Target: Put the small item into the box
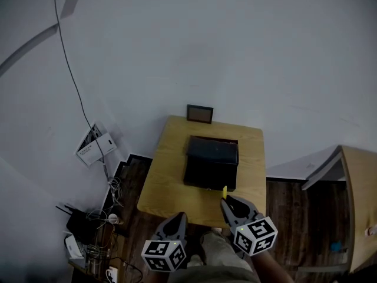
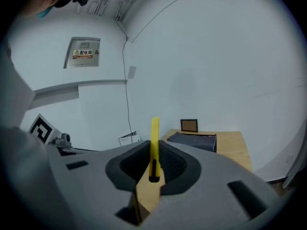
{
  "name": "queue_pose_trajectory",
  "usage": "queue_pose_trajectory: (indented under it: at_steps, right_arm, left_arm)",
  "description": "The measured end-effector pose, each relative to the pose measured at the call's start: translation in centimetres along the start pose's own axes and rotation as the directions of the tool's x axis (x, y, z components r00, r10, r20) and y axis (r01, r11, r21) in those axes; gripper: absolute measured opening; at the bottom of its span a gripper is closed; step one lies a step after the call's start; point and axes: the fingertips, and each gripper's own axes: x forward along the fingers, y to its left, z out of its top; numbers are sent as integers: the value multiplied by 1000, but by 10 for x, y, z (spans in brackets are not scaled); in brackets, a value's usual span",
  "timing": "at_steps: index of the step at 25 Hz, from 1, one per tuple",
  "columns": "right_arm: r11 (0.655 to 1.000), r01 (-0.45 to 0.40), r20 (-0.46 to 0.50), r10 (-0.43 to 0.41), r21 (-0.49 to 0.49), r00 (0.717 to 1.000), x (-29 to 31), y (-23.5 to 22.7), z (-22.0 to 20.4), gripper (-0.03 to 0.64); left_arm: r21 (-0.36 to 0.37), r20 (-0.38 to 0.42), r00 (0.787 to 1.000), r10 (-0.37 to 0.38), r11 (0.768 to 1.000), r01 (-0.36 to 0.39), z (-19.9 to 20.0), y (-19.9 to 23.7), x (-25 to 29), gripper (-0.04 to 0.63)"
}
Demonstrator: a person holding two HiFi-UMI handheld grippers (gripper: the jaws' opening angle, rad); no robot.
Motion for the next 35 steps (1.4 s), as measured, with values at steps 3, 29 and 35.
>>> queue_pose_trajectory:
  at_steps: [3,29,35]
  right_arm:
    - [1000,-6,-25,6,-15,1000,20,-14,-2,44]
    - [985,-127,-416,66,-121,907,177,-115,-85,44]
    - [978,-164,-537,70,-130,841,200,-126,-118,44]
  left_arm:
    - [-21,-4,1000,21,1000,-21,0,10,14,3]
    - [-81,-119,988,95,991,-105,-2,49,139,3]
    - [-85,-149,986,79,992,-92,-7,47,160,3]
